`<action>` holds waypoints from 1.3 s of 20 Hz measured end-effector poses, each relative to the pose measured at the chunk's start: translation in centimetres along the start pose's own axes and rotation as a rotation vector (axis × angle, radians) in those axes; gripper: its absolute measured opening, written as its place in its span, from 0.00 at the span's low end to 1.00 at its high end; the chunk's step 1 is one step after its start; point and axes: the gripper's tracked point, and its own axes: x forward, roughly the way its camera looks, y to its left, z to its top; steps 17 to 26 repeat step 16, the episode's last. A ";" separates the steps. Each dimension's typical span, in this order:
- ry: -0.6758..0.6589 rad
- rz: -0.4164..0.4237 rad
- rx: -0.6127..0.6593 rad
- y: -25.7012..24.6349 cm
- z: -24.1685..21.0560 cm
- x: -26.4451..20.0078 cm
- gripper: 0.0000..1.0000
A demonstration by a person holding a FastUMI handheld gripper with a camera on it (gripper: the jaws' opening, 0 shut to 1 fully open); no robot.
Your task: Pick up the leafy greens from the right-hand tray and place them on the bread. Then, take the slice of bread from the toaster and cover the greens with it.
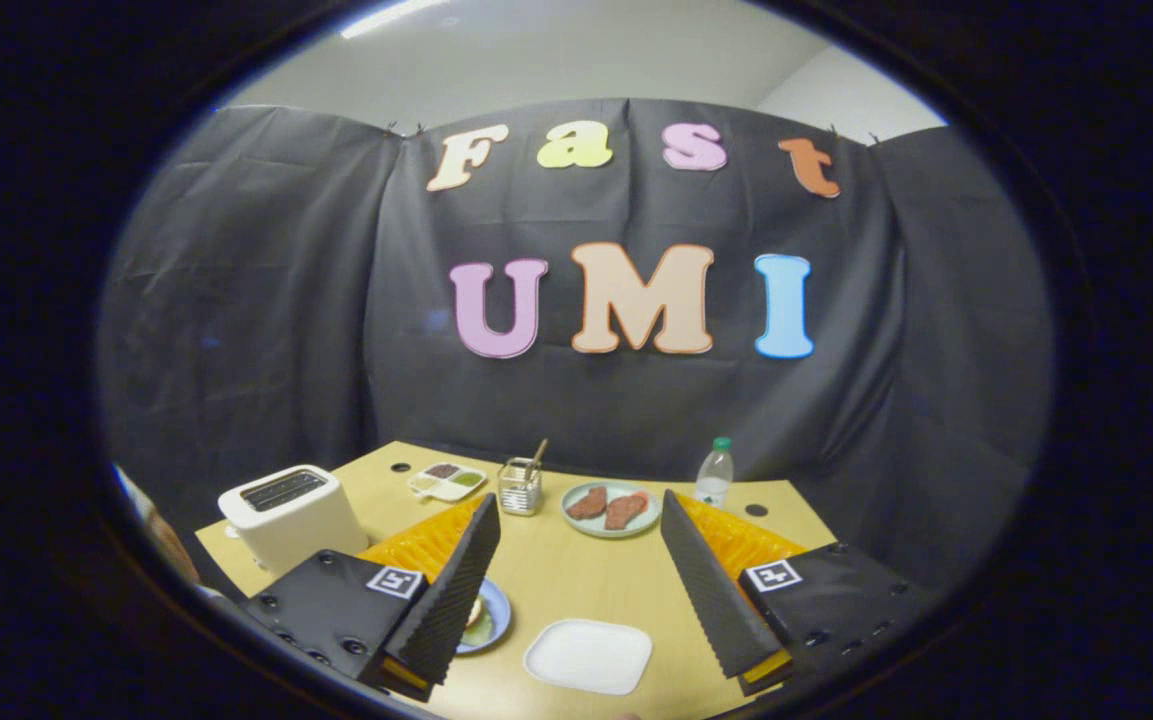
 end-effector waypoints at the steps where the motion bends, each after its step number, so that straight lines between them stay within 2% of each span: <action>1: -0.012 -0.016 -0.008 -0.5 0.5 -0.5 1.00; 8: -0.084 -0.113 -0.015 -4.0 3.9 -3.0 1.00; 16: -0.105 -0.200 0.012 -8.0 5.3 -3.9 1.00; 26: -0.105 -0.200 0.012 -8.0 5.3 -3.9 1.00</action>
